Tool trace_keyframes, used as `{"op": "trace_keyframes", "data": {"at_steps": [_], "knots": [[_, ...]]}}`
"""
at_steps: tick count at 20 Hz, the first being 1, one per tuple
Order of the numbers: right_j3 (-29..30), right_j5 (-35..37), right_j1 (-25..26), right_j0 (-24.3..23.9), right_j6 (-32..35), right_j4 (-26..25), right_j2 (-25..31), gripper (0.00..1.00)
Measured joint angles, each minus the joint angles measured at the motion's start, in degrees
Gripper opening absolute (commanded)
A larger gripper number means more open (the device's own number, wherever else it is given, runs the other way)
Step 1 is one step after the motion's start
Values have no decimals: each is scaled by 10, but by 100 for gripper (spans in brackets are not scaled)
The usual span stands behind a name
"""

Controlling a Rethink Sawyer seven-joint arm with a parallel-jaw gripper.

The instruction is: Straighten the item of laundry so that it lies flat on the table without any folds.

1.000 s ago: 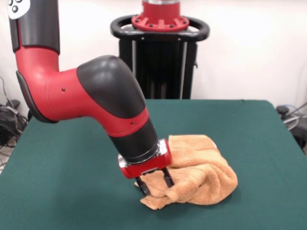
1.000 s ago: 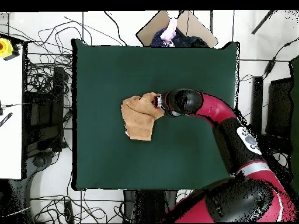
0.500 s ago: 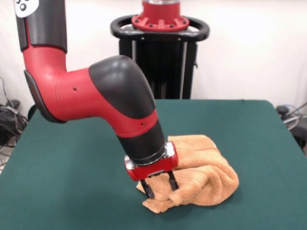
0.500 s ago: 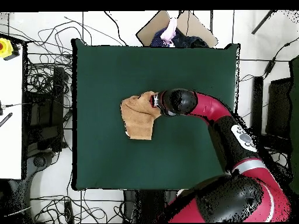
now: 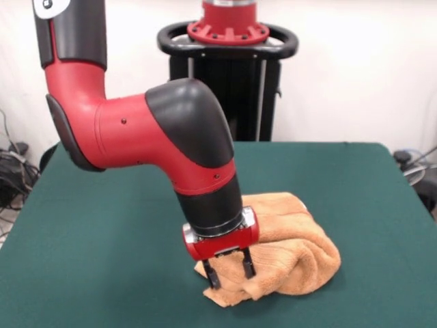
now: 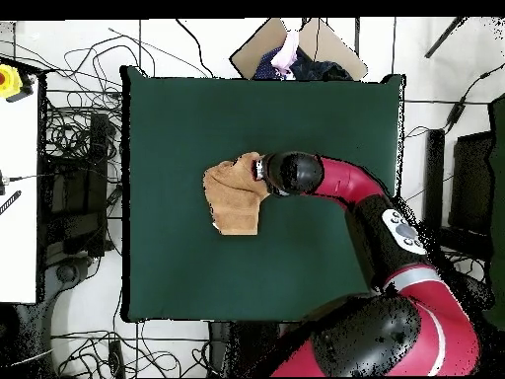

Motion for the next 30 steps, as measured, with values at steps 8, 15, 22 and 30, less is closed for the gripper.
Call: {"op": "trace_keyframes", "data": {"at_steps": [8,15,22,30], "knots": [[2,-37,-4,23,0,1,-27,100],[4,-66,-4,35,0,2,-40,100],[11,-92,-8,48,0,12,-59,100],[17,-139,-8,64,0,15,-73,0]]}}
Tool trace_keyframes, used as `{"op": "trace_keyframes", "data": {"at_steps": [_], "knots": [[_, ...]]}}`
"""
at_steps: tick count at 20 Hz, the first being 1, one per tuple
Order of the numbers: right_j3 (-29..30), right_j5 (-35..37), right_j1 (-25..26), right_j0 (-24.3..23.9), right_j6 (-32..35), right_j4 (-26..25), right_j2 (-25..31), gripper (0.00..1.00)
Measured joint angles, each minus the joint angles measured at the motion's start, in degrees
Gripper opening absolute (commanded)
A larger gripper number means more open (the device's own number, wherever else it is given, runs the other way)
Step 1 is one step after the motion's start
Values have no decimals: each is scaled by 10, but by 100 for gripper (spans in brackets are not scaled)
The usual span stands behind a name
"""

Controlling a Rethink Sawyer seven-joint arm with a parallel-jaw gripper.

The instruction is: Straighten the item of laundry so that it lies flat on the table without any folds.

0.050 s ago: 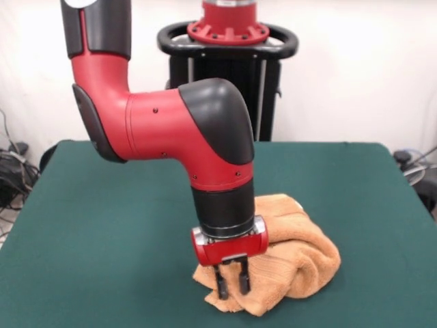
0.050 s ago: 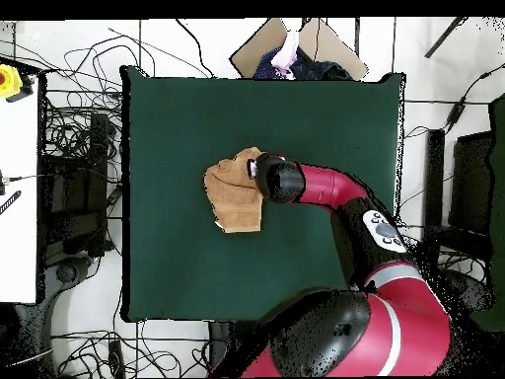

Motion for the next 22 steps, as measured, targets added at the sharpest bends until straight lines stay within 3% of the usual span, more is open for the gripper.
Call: {"op": "trace_keyframes", "data": {"at_steps": [22], "knots": [[3,-28,-5,29,0,20,-33,0]]}}
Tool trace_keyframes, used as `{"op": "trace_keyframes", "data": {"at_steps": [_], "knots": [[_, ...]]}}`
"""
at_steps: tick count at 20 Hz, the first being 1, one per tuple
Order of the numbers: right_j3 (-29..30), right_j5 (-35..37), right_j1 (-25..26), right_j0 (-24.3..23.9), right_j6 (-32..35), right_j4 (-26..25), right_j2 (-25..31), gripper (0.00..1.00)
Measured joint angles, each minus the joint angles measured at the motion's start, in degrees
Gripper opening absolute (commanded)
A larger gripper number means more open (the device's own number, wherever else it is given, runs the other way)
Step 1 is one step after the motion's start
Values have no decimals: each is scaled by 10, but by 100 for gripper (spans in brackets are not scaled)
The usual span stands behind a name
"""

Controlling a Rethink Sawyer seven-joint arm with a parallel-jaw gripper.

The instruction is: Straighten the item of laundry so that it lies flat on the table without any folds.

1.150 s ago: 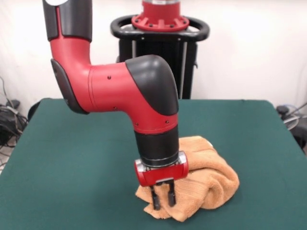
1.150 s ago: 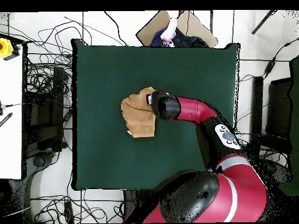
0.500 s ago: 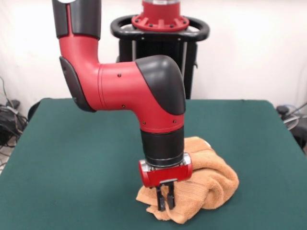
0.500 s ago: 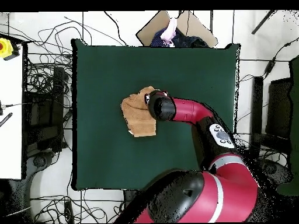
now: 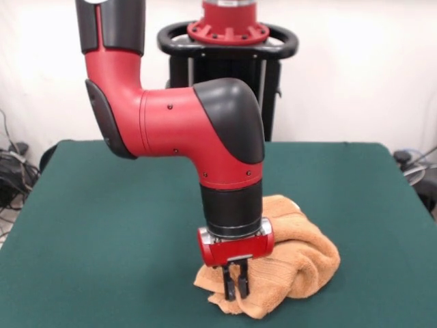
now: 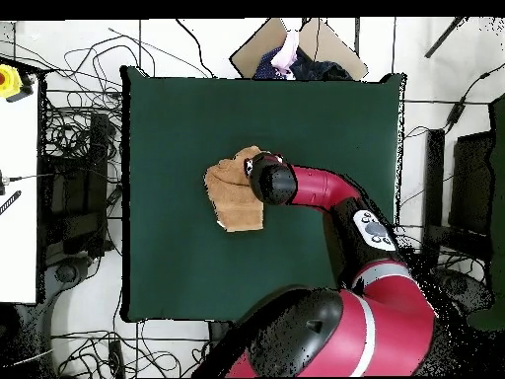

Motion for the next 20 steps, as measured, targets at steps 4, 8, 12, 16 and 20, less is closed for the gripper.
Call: {"op": "trace_keyframes", "data": {"at_steps": [4,8,12,16,20], "knots": [[5,0,-3,-2,0,2,0,0],[21,-1,-13,-7,0,7,0,0],[50,0,-36,-13,0,16,0,0],[84,6,-76,-11,0,34,-5,0],[102,34,-112,-4,0,48,-18,0]]}}
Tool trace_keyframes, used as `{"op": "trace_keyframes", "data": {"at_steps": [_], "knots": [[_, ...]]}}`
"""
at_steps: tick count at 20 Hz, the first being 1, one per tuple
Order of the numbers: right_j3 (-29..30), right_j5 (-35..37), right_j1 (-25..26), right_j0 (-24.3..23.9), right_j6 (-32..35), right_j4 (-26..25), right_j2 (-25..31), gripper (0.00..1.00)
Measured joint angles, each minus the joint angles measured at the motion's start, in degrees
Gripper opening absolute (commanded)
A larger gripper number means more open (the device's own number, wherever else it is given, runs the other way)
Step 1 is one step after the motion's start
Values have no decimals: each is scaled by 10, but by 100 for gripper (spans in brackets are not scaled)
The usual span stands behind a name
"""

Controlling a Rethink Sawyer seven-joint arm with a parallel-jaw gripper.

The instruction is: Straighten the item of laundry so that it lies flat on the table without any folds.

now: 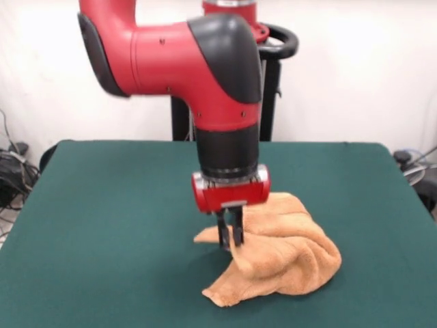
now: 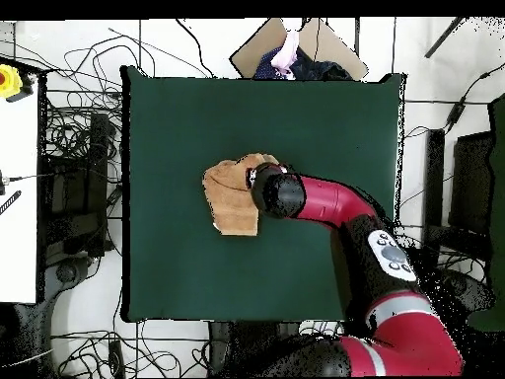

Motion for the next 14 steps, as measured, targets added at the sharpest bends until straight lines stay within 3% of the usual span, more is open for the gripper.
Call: {"op": "trace_keyframes", "data": {"at_steps": [14], "knots": [[17,138,-122,28,0,36,-48,0]]}}
